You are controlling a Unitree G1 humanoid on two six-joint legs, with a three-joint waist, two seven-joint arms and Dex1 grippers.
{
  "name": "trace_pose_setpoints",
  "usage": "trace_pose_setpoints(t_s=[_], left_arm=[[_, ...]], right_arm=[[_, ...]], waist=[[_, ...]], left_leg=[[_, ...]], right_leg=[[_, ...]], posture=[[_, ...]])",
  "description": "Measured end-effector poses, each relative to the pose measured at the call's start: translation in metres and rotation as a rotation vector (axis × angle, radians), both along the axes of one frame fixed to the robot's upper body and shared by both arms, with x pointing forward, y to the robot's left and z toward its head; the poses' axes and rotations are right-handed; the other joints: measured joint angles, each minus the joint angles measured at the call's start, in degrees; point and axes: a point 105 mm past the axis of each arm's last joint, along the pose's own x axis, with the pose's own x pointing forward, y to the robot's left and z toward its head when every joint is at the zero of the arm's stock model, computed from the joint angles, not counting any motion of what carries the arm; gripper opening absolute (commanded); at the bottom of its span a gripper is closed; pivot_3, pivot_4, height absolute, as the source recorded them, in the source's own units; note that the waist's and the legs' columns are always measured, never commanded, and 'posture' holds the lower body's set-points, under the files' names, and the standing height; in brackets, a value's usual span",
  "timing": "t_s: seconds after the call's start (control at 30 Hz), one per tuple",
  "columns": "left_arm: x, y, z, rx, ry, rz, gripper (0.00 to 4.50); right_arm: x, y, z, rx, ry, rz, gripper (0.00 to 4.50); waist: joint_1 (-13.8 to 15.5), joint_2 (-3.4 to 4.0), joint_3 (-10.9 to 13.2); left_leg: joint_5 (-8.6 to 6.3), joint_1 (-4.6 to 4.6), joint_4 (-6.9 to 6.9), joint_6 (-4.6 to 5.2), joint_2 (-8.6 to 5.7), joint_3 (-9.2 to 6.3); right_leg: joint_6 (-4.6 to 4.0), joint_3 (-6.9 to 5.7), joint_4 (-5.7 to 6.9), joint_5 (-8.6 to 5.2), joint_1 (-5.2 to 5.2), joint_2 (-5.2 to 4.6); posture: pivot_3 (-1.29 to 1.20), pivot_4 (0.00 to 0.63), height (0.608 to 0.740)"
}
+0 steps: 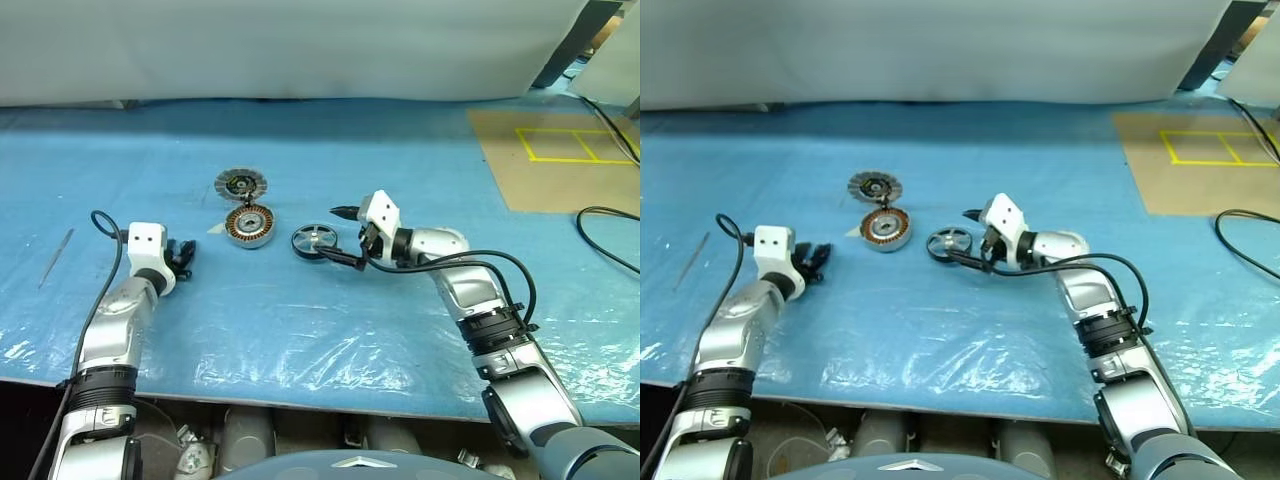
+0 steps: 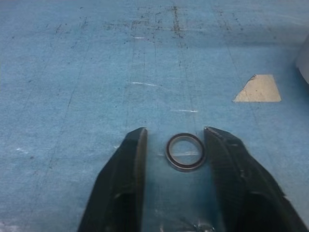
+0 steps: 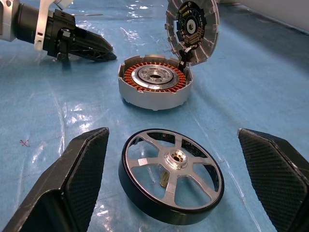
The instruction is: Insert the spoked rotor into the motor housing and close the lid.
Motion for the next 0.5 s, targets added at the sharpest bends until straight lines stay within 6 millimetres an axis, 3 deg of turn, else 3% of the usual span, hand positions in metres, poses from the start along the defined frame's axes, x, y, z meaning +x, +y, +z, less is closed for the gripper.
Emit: trace_pose_setpoints(t_s=[0.07, 0.23, 0.37, 0.5], left_arm=[[-0.001, 0.001, 0.0, -0.001, 0.0, 0.002, 0.67], [-0.003, -0.003, 0.001, 0.01, -0.041, -0.034, 0.67], [-0.004, -0.025, 0.005, -0.088, -0.092, -0.152, 0.67], [-0.004, -0.05, 0.03, -0.162, -0.21, -0.309, 0.67]], right_arm=[[0.0, 0.0, 0.0, 0.0, 0.0, 0.0, 4.5], [0.0, 0.001, 0.001, 0.005, -0.005, 0.002, 4.5], [-0.001, 0.006, 0.004, 0.034, -0.004, 0.013, 4.5], [0.001, 0.007, 0.008, 0.033, -0.015, 0.013, 4.5]], waist=[[0.01, 0.01, 0.0], [0.0, 0.0, 0.0], [0.13, -0.01, 0.01], [0.15, -0.04, 0.02]], left_leg=[[0.0, 0.0, -0.02, 0.0, 0.0, 0.0], [0.0, -0.05, -0.08, 0.0, 0.0, 0.0], [0.01, -0.25, -0.14, 0.0, 0.0, -0.02], [0.02, -0.41, -0.18, 0.02, -0.01, -0.03]], right_leg=[[0.0, 0.0, -0.02, 0.0, 0.0, 0.0], [0.0, 0.0, -0.14, 0.0, -0.02, 0.01], [0.02, -0.04, -0.38, 0.02, -0.06, 0.01], [0.2, -0.06, -0.45, 0.13, -0.16, 0.01]], posture=[[0.0, 0.15, 0.74], [0.0, 0.15, 0.74], [0.0, 0.15, 0.74], [0.0, 0.15, 0.74]])
